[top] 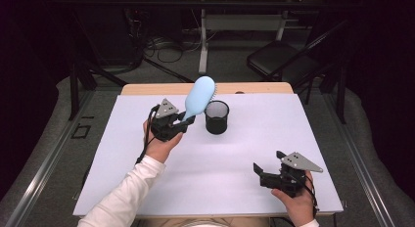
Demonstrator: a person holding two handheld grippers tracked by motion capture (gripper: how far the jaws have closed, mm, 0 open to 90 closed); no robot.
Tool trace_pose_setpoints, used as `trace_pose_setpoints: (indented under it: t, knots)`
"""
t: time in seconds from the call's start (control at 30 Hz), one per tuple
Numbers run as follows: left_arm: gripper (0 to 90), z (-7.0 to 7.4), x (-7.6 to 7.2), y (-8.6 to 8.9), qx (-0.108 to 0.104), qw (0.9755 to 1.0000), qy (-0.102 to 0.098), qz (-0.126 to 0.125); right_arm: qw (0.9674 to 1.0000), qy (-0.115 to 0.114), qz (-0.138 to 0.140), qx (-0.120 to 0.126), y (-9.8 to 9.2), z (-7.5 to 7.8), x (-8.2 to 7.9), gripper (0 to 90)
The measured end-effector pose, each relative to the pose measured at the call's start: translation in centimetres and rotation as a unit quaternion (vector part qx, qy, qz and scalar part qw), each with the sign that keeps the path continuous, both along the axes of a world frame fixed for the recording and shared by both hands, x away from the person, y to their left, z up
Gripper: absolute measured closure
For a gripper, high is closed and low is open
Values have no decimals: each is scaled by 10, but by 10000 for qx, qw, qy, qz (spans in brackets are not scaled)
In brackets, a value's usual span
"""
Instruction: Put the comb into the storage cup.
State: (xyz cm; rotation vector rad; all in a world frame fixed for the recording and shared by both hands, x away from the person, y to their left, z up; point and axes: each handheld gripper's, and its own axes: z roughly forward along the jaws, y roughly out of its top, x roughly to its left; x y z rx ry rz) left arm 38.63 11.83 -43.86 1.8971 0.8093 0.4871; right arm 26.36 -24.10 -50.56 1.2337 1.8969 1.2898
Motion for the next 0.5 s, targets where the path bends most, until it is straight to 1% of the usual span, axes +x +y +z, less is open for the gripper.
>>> trace_pose_setpoints:
  t: [0.1, 0.27, 0.37, 0.4, 0.47, 0.5]
  knots:
    - [696, 0, 0, 1, -26, 10000, -14, 13, 10000, 36, 27, 30, 1, 2, 2, 52]
    - [696, 1, -1, 1, -43, 10000, -30, 5, 9998, 170, 54, 112, 2, 7, 6, 23]
    - [696, 2, -1, 1, -43, 10000, -36, 7, 9997, 223, 76, 104, 3, 9, 10, 0]
    - [695, 2, -1, 1, -51, 10000, -42, 10, 9996, 247, 123, 82, 3, 10, 11, 0]
    - [696, 2, -1, 1, -54, 10000, -44, 13, 9993, 319, 163, 85, 4, 12, 14, 0]
    - [696, 1, -1, 1, -51, 10000, -44, 14, 9991, 368, 190, 38, 4, 12, 15, 0]
